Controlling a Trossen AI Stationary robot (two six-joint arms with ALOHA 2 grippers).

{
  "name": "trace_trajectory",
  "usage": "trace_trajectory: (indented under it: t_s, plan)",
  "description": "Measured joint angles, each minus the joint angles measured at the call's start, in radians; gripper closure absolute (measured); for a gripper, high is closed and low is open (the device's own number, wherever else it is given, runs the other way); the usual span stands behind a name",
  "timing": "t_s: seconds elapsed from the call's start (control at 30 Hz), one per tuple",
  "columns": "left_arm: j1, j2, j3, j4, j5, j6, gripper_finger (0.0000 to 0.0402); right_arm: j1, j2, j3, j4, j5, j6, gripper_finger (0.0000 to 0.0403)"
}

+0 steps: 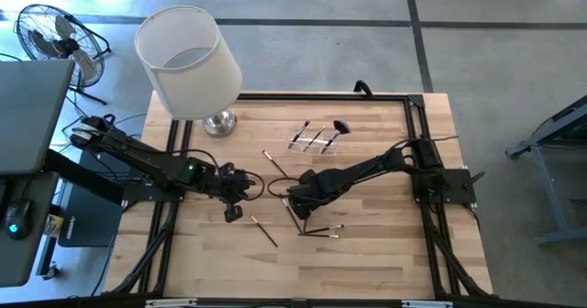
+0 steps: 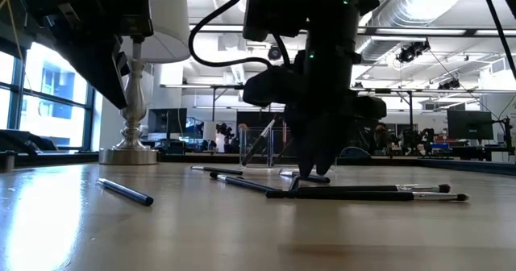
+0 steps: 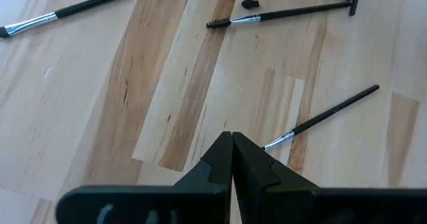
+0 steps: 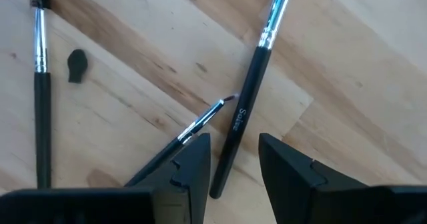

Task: Put items in baskets/containers
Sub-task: Put the eyeshadow brush into the transparent organizer

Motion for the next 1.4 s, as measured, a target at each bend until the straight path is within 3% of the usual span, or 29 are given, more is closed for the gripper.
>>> trace_trajectory:
  t_s: [0.5,0.6,0.8,0.97,1.1,1.4]
  plan:
    - [0.000,0.000,0.000,0.003,-0.016,0.000,0.0401,0.009,0.066,0.005,0.011,0.007,-0.068,0.0282]
    - [0.000,0.000,0.000,0.013,-0.034,-0.001,0.0401,0.024,0.083,0.007,0.019,-0.004,-0.155,0.0299]
    - [0.000,0.001,0.000,0.106,-0.037,-0.003,0.0401,0.063,0.083,0.005,0.026,0.039,-0.389,0.0388]
    - [0.000,0.037,0.000,0.225,-0.037,-0.004,0.0400,0.081,0.083,0.003,0.035,0.041,-0.560,0.0375]
    - [0.000,0.102,0.000,0.287,-0.037,-0.048,0.0400,0.091,0.083,0.003,0.050,0.036,-0.656,0.0394]
    - [0.000,0.252,0.002,0.434,0.004,-0.140,0.0400,0.130,0.083,-0.001,0.094,0.026,-0.892,0.0395]
